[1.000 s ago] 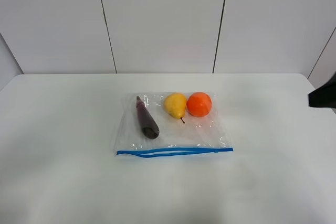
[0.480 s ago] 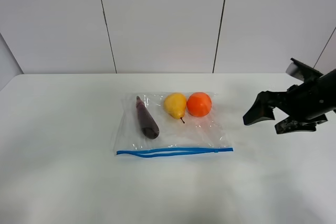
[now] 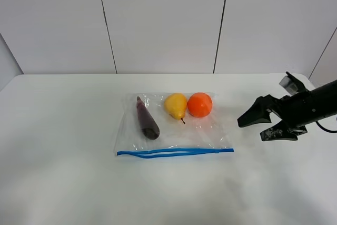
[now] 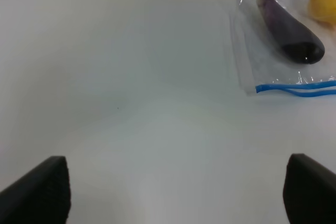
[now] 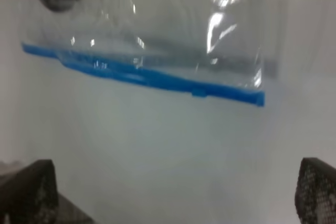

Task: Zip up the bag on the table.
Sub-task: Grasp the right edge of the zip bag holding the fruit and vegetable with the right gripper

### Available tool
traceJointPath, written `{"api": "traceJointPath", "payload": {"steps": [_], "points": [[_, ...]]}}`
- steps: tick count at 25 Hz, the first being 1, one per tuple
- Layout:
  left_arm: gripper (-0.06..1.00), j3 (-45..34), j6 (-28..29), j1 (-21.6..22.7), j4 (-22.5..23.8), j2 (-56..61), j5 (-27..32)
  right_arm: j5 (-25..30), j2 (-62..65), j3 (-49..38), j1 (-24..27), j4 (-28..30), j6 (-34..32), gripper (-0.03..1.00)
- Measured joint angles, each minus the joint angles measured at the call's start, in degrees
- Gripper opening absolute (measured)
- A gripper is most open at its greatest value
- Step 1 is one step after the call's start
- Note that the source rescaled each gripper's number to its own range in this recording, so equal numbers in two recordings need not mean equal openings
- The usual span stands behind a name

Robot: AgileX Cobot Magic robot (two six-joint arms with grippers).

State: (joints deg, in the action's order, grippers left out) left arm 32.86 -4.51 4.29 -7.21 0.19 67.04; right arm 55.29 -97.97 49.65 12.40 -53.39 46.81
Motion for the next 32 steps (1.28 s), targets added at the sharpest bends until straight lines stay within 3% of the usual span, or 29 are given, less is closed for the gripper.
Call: {"api": "traceJointPath", "payload": {"steps": [9,17,22,26,32], "points": [[1.0,0.0,0.0,0.0,0.0,0.0,0.0,-2.33,-10.51,0.24,0.46,-4.53,6.6,1.0],[1.0,0.0,0.0,0.0,0.0,0.0,0.0,2.03,-19.07,0.31,0.46,-12.98,16.04,1.0],[1.0,0.0,0.0,0.0,0.0,0.0,0.0,1.89,-20.07,1.15,-0.13,-13.97,16.78,1.0],[1.0,0.0,0.0,0.0,0.0,0.0,0.0,0.2,-20.56,3.33,-4.35,-14.02,16.48,1.0],[1.0,0.0,0.0,0.0,0.0,0.0,0.0,-0.87,-20.56,6.73,-7.82,-7.82,10.25,1.0]]}}
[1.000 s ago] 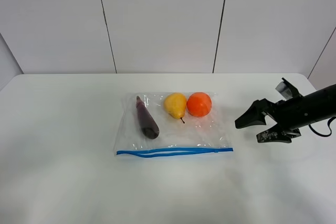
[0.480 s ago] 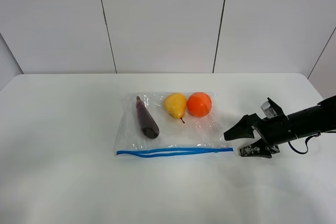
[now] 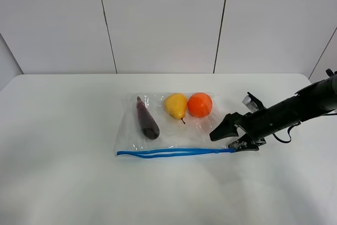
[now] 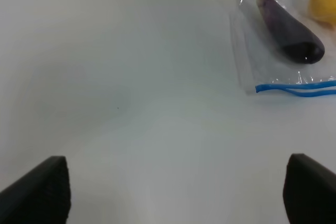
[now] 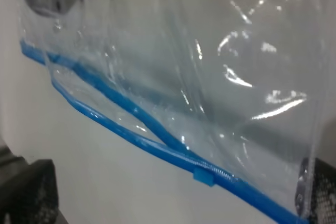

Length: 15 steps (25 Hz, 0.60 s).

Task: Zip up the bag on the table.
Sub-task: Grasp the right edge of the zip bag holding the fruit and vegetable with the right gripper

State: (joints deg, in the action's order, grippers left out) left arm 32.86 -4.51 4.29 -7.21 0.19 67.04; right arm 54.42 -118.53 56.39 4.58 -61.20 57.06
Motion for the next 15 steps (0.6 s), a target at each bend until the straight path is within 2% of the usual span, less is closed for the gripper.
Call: {"api": "traceJointPath", "payload": {"steps": [4,10,15], "points": [[1.0,0.0,0.0,0.0,0.0,0.0,0.0,-0.18,-0.09,0.0,0.0,2.64,-1.63,1.0],[1.0,0.0,0.0,0.0,0.0,0.0,0.0,3.59,-2.69,0.12,0.0,0.09,-0.77,0.98],[1.0,0.0,0.0,0.0,0.0,0.0,0.0,3.58,-3.16,0.12,0.0,-1.54,1.02,0.95]]}}
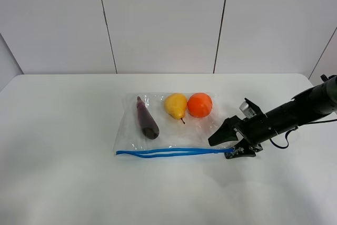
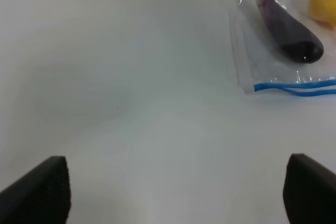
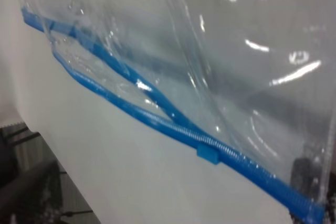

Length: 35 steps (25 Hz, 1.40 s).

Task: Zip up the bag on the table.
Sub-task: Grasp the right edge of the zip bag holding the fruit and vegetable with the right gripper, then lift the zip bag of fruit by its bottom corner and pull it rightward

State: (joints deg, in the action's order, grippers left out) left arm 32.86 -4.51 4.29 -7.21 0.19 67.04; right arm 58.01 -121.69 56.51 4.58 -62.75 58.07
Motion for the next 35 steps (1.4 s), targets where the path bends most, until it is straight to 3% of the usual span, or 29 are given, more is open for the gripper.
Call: {"api": "traceJointPath", "payload": {"steps": [8,10,15,19,24,28,35], "points": [[1.0,0.0,0.0,0.0,0.0,0.0,0.0,-0.43,0.0,0.0,0.0,-0.2,0.81,0.93],[1.0,0.0,0.0,0.0,0.0,0.0,0.0,-1.25,-0.06,0.0,0.0,-0.08,1.04,0.85],[1.0,0.0,0.0,0.0,0.0,0.0,0.0,-3.75,-0.34,0.0,0.0,0.87,1.23,0.5],[1.0,0.0,0.0,0.0,0.0,0.0,0.0,-3.83,-0.65,0.0,0.0,0.92,1.29,0.3],[1.0,0.0,0.0,0.0,0.0,0.0,0.0,-3.87,-0.72,0.0,0.0,1.05,1.67,0.19],[1.0,0.0,0.0,0.0,0.0,0.0,0.0,-3.75,-0.72,0.0,0.0,1.15,2.8,0.01],[1.0,0.0,0.0,0.0,0.0,0.0,0.0,-1.55,-0.72,0.0,0.0,1.2,2.96,0.0]]}}
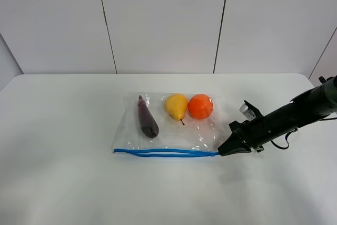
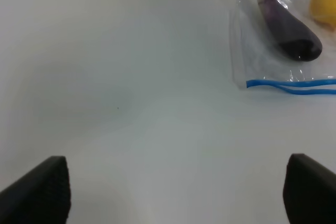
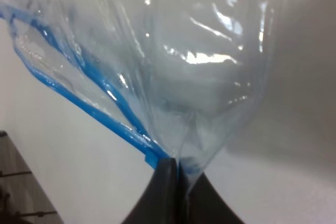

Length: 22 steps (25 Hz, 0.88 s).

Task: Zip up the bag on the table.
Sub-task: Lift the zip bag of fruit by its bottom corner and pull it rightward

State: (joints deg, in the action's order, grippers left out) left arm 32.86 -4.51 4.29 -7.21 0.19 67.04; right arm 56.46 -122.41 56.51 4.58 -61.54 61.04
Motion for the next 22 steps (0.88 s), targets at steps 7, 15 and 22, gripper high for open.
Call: {"api": "traceJointPath", "payload": {"steps": [7,15,22], "points": [[1.0,0.0,0.0,0.0,0.0,0.0,0.0,4.05,0.0,0.18,0.0,-0.58,0.0,0.0],[1.0,0.0,0.0,0.0,0.0,0.0,0.0,10.72,4.07,6.37,-0.05,-1.52,-4.65,0.0],[1.0,2.64,-5.33,0.0,-0.06,-6.15,-5.21,12.39,8.33,11.03,-0.55,-1.66,-15.52,0.0]]}}
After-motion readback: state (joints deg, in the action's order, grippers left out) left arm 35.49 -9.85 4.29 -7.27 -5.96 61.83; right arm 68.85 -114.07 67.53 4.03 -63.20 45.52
